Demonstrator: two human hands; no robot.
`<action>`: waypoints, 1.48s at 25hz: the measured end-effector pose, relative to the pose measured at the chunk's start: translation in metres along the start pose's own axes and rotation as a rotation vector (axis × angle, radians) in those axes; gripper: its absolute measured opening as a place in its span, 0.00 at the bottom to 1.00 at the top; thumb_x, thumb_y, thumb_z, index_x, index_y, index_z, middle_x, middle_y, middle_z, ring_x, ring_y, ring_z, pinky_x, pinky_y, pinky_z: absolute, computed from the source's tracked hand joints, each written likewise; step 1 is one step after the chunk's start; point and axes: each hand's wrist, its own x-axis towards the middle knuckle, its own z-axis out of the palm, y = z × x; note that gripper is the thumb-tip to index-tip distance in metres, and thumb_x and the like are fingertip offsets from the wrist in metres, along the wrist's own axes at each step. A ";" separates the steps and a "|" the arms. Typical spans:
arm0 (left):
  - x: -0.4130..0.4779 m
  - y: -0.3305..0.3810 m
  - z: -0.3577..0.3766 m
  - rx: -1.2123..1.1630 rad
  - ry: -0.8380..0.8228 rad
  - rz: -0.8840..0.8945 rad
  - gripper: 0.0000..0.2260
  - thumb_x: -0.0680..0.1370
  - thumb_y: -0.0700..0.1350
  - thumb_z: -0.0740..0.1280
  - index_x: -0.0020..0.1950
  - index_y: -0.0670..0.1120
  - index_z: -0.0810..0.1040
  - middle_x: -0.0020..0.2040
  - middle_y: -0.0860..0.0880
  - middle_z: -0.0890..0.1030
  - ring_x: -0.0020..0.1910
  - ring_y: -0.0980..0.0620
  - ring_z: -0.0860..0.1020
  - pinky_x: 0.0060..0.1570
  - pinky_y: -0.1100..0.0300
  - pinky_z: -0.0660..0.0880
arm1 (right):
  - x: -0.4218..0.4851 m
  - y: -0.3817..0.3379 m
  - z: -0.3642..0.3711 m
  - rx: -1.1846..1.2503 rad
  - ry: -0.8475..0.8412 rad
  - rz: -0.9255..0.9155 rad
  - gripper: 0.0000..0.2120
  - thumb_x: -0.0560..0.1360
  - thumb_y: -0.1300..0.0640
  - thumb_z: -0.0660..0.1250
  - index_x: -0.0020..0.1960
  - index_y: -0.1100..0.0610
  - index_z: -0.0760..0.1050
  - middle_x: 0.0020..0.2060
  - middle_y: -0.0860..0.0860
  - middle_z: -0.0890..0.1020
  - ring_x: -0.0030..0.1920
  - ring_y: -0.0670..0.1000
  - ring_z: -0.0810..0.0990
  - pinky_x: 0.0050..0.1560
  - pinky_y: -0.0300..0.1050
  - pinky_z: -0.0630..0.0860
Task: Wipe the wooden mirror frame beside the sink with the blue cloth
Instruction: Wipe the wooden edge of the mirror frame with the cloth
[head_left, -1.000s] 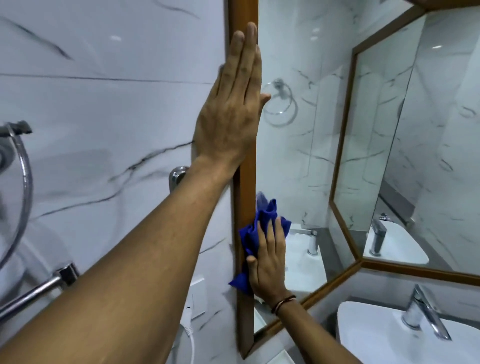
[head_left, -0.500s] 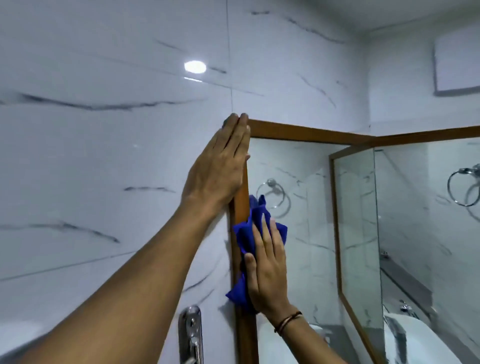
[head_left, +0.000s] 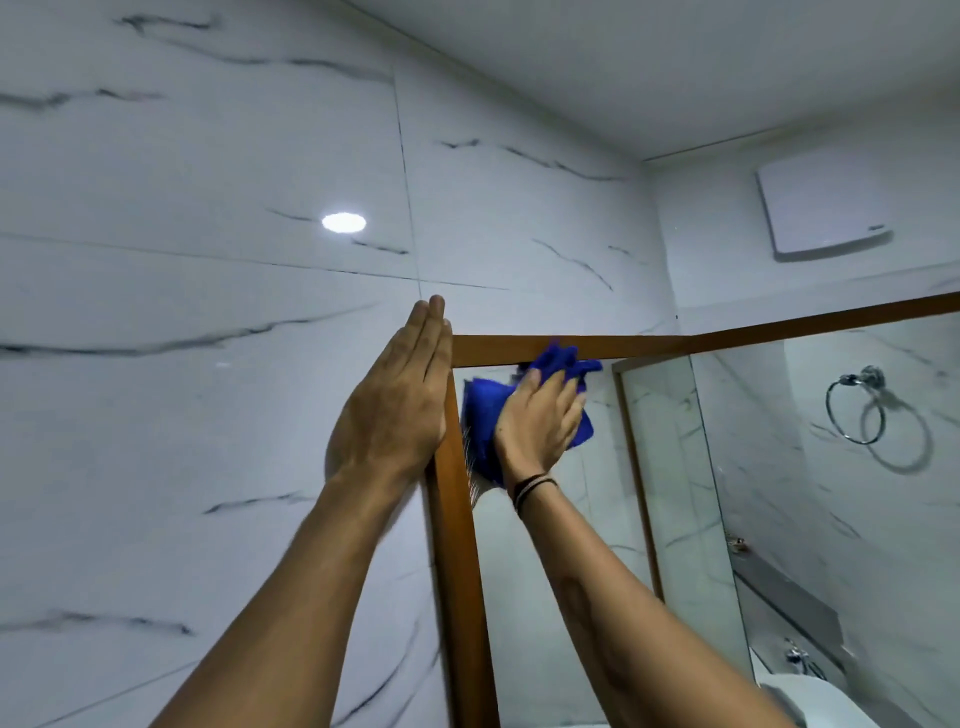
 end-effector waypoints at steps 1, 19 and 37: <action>0.000 0.000 0.001 0.024 -0.009 0.006 0.28 0.85 0.33 0.58 0.86 0.34 0.61 0.88 0.36 0.60 0.87 0.39 0.61 0.85 0.45 0.65 | -0.010 0.001 0.003 -0.001 -0.024 -0.107 0.29 0.89 0.44 0.49 0.86 0.54 0.51 0.87 0.52 0.54 0.88 0.55 0.47 0.87 0.57 0.45; -0.007 0.003 0.001 0.103 -0.014 -0.036 0.24 0.91 0.40 0.52 0.87 0.35 0.58 0.89 0.37 0.55 0.89 0.39 0.57 0.87 0.46 0.61 | -0.067 0.080 -0.027 -0.047 -0.366 -0.898 0.27 0.87 0.51 0.52 0.85 0.46 0.53 0.86 0.42 0.53 0.88 0.50 0.50 0.87 0.50 0.46; -0.289 0.184 0.016 -0.175 -0.129 -0.354 0.24 0.92 0.42 0.57 0.87 0.34 0.58 0.87 0.33 0.60 0.88 0.37 0.58 0.88 0.47 0.57 | -0.345 0.449 -0.137 -0.267 -0.445 -0.494 0.28 0.88 0.46 0.50 0.87 0.48 0.49 0.88 0.48 0.46 0.88 0.58 0.47 0.87 0.59 0.50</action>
